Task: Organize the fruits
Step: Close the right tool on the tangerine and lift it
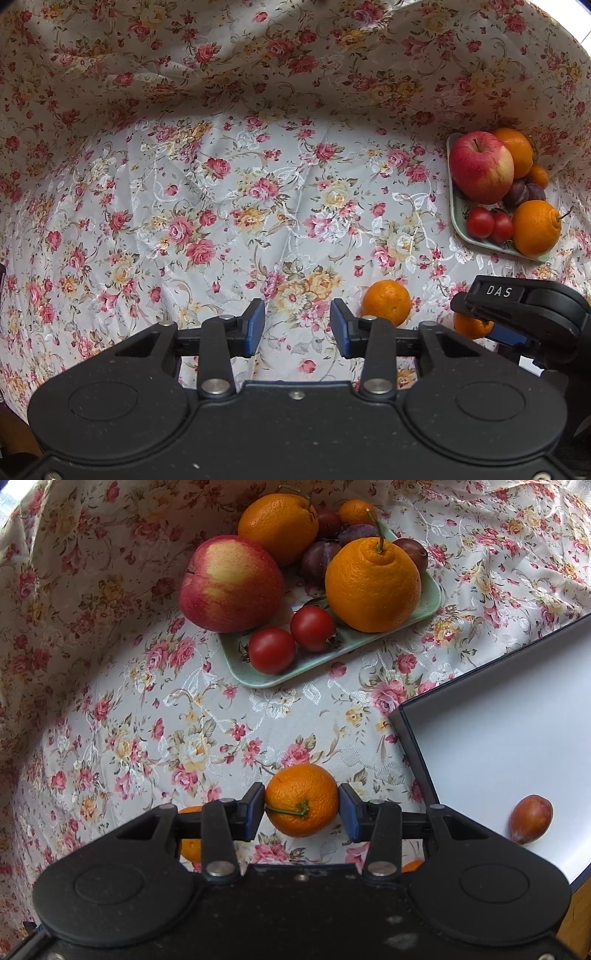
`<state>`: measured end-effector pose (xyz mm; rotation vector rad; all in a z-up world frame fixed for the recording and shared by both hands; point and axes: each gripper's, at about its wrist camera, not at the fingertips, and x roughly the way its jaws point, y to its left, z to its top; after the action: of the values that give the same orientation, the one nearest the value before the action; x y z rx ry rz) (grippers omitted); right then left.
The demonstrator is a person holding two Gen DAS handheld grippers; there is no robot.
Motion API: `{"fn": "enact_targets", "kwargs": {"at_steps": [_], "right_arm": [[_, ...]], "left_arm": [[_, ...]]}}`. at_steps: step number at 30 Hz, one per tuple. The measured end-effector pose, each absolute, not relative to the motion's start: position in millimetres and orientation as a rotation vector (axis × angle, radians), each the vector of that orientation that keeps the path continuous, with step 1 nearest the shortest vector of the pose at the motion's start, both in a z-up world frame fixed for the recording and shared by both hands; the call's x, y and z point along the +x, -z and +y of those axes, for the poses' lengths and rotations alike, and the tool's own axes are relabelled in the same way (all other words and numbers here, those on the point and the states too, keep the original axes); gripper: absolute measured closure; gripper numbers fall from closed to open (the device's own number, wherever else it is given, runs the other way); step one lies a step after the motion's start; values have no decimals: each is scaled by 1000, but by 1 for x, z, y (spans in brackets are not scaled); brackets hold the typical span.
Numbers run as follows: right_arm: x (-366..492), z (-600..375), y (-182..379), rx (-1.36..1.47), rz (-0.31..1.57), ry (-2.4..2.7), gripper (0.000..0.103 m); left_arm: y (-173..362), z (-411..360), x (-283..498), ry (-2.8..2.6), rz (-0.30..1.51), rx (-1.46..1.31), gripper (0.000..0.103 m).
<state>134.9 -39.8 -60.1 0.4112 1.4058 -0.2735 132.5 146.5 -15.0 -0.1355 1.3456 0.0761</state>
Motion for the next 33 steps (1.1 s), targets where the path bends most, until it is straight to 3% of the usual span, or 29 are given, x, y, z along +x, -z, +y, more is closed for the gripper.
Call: {"fn": "enact_targets", "kwargs": {"at_steps": [33], "right_arm": [[43,-31,4,362,1349,139,58]], "left_arm": [[36,166,70,-92,1436,-143,54]]}}
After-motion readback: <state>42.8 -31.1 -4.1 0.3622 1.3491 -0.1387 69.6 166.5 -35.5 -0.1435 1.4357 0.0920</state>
